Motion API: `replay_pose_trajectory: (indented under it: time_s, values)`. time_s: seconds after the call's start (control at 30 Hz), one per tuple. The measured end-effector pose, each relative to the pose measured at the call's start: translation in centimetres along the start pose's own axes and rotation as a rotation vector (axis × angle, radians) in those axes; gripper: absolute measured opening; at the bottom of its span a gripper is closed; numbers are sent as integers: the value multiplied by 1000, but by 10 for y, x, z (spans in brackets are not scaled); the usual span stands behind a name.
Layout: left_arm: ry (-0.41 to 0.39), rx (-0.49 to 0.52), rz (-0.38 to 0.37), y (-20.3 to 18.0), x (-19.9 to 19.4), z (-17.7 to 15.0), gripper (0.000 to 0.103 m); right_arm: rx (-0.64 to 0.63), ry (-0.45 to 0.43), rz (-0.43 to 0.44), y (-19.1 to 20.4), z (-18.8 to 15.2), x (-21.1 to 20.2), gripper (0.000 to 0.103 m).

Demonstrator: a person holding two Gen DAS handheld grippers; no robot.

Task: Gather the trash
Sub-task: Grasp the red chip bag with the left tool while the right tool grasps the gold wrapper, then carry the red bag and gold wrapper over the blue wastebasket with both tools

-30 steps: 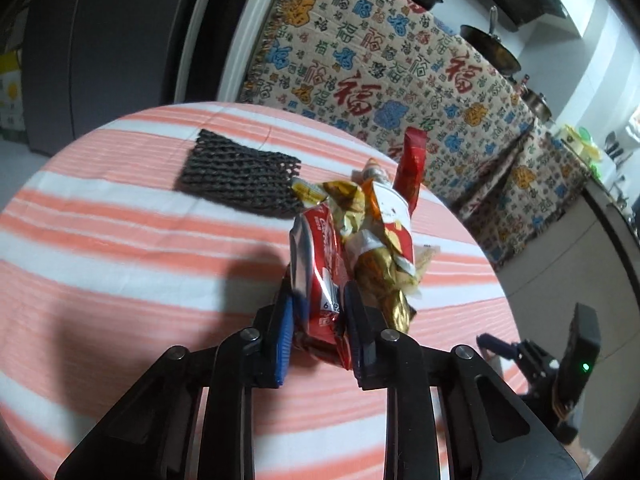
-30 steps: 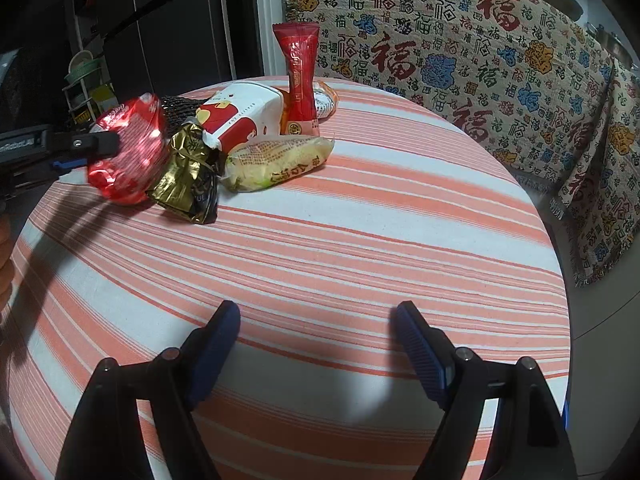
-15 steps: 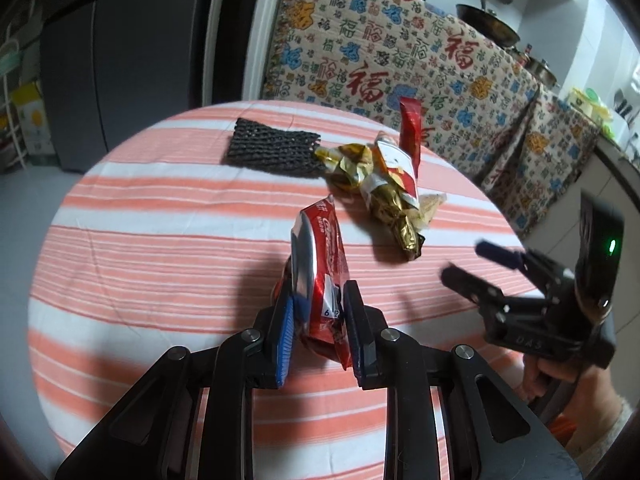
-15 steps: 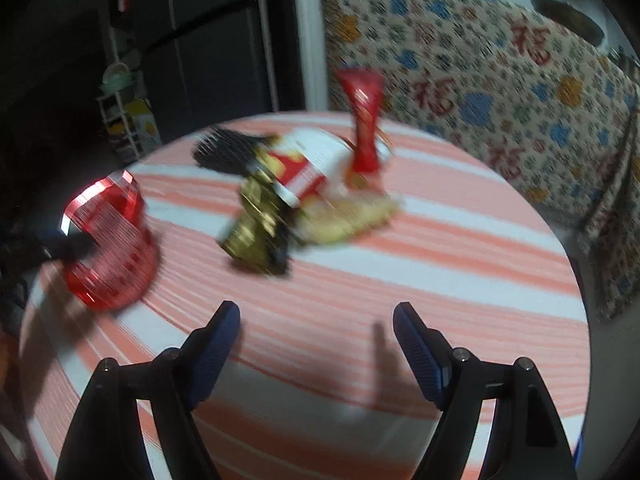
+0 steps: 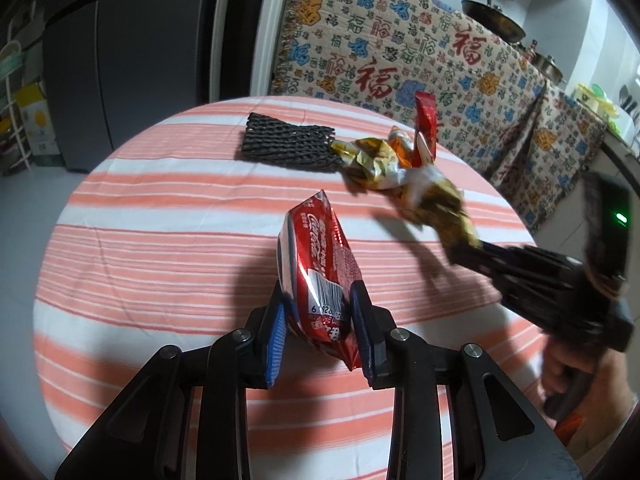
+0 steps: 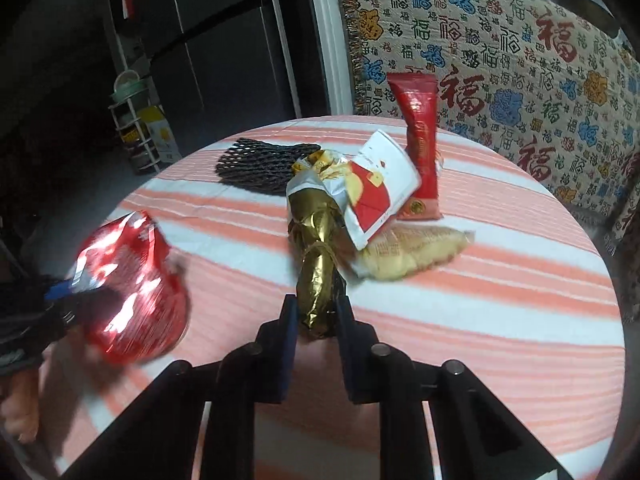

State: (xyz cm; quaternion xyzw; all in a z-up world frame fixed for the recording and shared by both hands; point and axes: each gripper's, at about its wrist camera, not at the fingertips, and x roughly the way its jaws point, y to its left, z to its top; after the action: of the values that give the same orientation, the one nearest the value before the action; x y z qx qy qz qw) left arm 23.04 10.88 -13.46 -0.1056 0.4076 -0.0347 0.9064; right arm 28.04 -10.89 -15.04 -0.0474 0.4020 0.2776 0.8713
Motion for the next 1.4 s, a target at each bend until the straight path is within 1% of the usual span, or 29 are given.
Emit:
replay_pose_trajectory:
  time_s: [0.03,0.13,0.23,0.27,0.33,0.37,0.43,0.47,0.5,0.57,0.67,0.8,0.83,0.9,0.93,0.97,1.0,1.03,1.07,1.1,1.13,1.23,1.4]
  values:
    - [1,-2,-2,1,-1,0,32,-5,9,-3,-1,-3,-7,19]
    - [4,-9,4,5,-1,-3,43,-1,24,6,-3,-14,-26,19]
    - [13,-23,0,7,-2,-5,53,-4,56,-11,-8,-23,-36,19]
    - [13,-23,-2,8,-2,-5,54,-7,66,-18,-10,-25,-35,24]
    - [13,-18,5,7,-3,-5,54,-5,72,-41,-14,-28,-33,26]
    - [11,-20,8,8,-4,-5,54,-2,73,-41,-14,-28,-33,30]
    - [7,-29,6,10,-6,-4,54,-1,71,-28,-14,-27,-34,31]
    - [4,-32,5,11,-7,-4,54,-6,64,-28,-13,-27,-35,34]
    - [4,-30,5,11,-7,-3,54,-13,57,-30,-11,-26,-37,39]
    - [11,-21,7,10,-6,-3,54,-21,43,-16,-9,-24,-39,44]
    - [30,-9,1,6,-2,-5,51,-44,46,-15,-4,-23,-36,45]
    - [35,14,12,3,-2,-6,48,-78,71,-29,3,-25,-30,46]
    - [33,12,10,4,-3,-6,48,-86,74,-32,5,-26,-30,47]
    - [28,4,5,5,-3,-6,48,-116,76,-35,10,-27,-32,56]
    - [25,1,4,6,-4,-5,44,-125,76,-38,11,-28,-33,56]
    - [25,2,-3,6,-3,-5,34,-128,82,-42,11,-29,-32,56]
    - [21,0,-15,6,-3,-5,31,-125,98,-40,10,-30,-29,55]
    - [12,-3,-26,6,-5,-4,28,-116,115,-35,8,-31,-26,49]
    - [9,0,-36,5,-6,-4,27,-106,146,-24,5,-32,-21,33]
    - [3,12,-33,2,-6,-4,26,-109,139,-13,6,-31,-23,9]
    - [-3,26,-26,0,-7,-4,25,-108,135,-4,7,-30,-25,7]
    - [-11,42,-22,-5,-8,-5,24,-115,98,-4,12,-25,-39,7]
    - [-12,47,-26,-9,-9,-4,24,-104,97,-15,8,-28,-40,7]
